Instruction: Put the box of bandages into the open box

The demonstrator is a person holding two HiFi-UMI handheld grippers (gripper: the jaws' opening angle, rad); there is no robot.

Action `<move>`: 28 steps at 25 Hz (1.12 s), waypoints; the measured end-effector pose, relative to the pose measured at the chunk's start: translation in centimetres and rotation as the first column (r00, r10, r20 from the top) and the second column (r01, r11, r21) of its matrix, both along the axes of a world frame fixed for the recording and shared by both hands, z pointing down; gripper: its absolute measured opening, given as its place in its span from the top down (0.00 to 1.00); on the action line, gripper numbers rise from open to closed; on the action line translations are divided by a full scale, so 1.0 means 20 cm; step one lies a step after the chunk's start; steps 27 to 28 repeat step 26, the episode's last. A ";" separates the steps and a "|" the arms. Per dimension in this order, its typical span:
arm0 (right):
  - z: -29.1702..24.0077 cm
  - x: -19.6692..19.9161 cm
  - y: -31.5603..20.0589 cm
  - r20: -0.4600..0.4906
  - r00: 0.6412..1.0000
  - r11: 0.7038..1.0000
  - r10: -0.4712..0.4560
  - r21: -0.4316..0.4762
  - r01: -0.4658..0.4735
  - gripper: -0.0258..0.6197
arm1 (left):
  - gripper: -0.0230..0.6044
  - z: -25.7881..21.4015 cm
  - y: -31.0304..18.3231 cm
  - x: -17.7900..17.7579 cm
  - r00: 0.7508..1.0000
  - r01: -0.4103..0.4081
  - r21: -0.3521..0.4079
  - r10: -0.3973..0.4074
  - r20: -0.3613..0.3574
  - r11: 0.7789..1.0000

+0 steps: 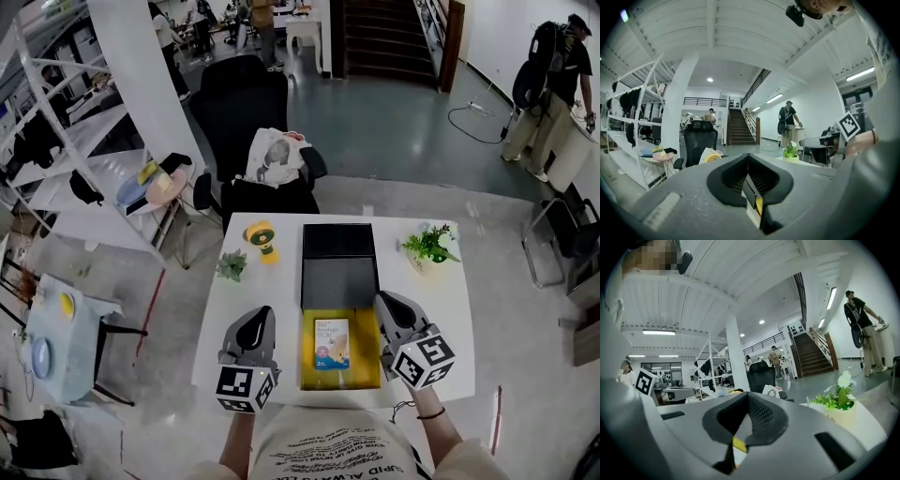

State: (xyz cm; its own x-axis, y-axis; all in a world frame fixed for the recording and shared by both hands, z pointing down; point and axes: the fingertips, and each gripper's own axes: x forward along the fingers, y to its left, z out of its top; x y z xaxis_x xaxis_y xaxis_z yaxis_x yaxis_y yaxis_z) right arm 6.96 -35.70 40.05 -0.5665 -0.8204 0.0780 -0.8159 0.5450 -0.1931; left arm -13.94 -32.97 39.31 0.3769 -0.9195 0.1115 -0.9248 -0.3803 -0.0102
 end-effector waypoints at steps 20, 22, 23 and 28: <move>0.01 0.06 0.00 0.016 1.000 1.000 0.015 -0.014 -0.015 0.95 | 0.93 0.02 -0.01 0.03 1.000 0.006 -0.006 -0.006 0.014 1.000; 0.02 0.06 0.00 0.010 1.000 1.000 0.016 -0.017 -0.016 0.95 | 0.93 0.03 -0.01 0.04 1.000 0.003 -0.010 -0.002 0.021 1.000; 0.03 0.06 0.00 0.007 1.000 1.000 0.017 -0.019 -0.017 0.95 | 0.93 0.04 -0.01 0.05 1.000 0.001 -0.012 -0.001 0.023 1.000; 0.04 0.07 0.00 0.004 1.000 1.000 0.020 -0.023 -0.020 0.95 | 0.93 0.05 -0.02 0.06 1.000 -0.002 -0.016 0.003 0.026 1.000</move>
